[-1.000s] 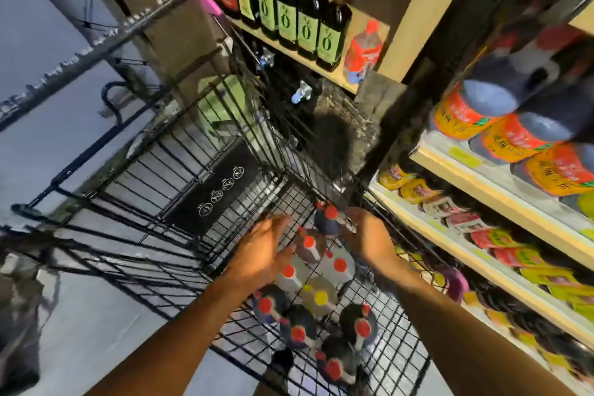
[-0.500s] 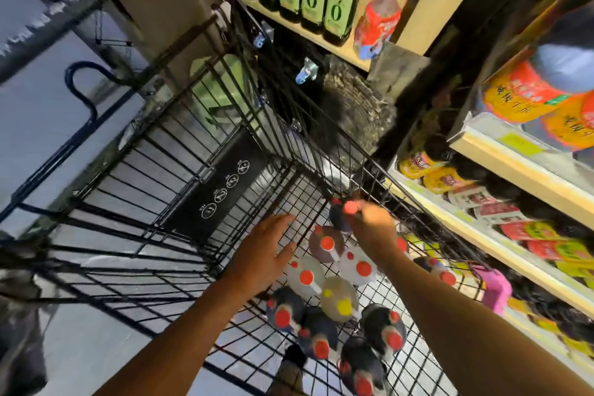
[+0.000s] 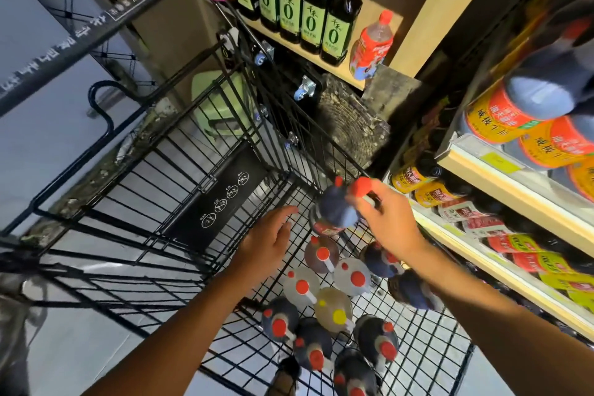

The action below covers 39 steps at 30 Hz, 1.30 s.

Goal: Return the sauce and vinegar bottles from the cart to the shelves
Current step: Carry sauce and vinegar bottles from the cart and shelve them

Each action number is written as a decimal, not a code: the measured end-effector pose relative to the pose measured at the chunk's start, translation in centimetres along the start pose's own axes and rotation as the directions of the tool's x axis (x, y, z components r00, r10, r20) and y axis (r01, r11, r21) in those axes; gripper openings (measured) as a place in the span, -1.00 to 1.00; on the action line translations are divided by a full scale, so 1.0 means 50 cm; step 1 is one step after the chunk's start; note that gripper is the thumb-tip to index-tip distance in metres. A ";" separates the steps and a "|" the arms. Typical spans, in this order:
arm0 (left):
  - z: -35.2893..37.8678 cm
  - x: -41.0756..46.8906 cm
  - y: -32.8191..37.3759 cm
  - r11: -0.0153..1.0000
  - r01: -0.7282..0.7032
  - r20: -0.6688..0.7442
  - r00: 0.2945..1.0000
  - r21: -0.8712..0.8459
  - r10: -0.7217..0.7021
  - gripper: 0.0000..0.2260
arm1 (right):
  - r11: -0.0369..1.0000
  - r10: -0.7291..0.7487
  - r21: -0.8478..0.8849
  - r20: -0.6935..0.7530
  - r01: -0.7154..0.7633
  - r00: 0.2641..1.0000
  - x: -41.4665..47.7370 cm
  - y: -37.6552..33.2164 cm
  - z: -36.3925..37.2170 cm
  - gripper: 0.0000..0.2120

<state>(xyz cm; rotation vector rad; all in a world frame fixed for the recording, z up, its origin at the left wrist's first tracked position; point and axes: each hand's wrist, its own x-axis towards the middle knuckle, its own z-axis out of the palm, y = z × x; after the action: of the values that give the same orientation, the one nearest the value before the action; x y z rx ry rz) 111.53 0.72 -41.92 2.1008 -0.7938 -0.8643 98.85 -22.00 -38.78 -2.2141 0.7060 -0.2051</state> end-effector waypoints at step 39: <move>-0.073 -0.058 -0.015 0.658 0.242 0.045 0.952 -0.713 -0.302 -0.30 | 0.732 0.432 -0.636 0.160 -0.242 0.887 -0.154 0.041 0.249 -0.48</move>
<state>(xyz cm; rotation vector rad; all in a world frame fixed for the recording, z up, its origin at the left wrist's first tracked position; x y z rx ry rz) 112.82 4.67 -39.68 1.5322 -0.0352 -1.0326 96.04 -10.89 -48.13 -2.5596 1.1030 0.6268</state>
